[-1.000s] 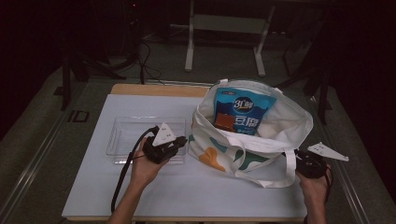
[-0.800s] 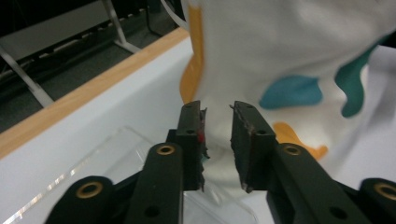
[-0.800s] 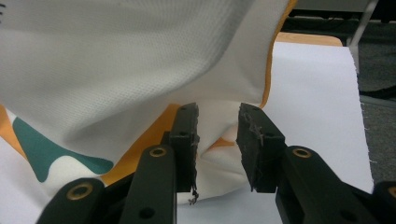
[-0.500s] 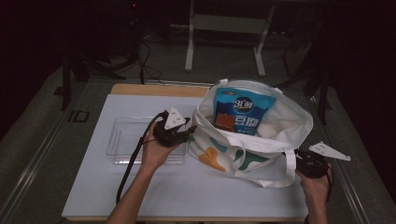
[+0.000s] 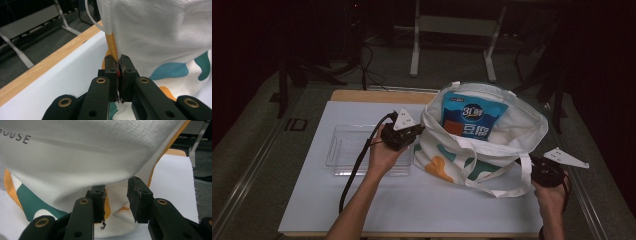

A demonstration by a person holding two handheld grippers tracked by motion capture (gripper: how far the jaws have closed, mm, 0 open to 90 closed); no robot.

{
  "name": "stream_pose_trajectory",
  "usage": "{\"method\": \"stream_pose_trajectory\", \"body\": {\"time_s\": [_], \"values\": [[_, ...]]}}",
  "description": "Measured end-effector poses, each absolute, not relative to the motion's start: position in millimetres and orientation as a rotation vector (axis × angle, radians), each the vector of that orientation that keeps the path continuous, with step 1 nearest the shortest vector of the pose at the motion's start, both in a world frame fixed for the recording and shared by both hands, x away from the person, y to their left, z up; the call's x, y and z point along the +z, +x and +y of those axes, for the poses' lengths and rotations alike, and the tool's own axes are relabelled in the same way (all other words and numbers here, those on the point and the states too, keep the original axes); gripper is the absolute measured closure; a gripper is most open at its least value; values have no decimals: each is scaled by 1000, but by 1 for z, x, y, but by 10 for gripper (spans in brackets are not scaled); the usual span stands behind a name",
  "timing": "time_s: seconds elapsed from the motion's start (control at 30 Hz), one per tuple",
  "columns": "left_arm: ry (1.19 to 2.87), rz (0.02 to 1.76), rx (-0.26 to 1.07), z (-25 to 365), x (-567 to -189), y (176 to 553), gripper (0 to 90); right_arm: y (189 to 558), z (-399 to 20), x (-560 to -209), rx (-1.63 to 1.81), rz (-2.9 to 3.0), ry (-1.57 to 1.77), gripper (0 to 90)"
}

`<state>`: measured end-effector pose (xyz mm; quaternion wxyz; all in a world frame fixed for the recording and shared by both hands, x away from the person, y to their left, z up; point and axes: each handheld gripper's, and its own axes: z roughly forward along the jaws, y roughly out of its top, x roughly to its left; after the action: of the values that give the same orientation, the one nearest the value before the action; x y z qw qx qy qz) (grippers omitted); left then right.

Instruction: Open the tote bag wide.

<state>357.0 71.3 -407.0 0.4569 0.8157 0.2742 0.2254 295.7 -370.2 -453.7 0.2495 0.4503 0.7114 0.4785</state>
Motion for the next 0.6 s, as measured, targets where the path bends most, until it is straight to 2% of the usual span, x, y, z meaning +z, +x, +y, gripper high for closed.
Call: {"method": "stream_pose_trajectory", "body": {"time_s": [0.33, 0.6], "values": [[2064, 724, 512, 70, -420, 369, 871, 295, -370, -457, 1288, 1949, 1240, 670], [2073, 724, 502, 71, -425, 369, 871, 279, -386, -453, 1352, 1909, 1246, 645]]}}
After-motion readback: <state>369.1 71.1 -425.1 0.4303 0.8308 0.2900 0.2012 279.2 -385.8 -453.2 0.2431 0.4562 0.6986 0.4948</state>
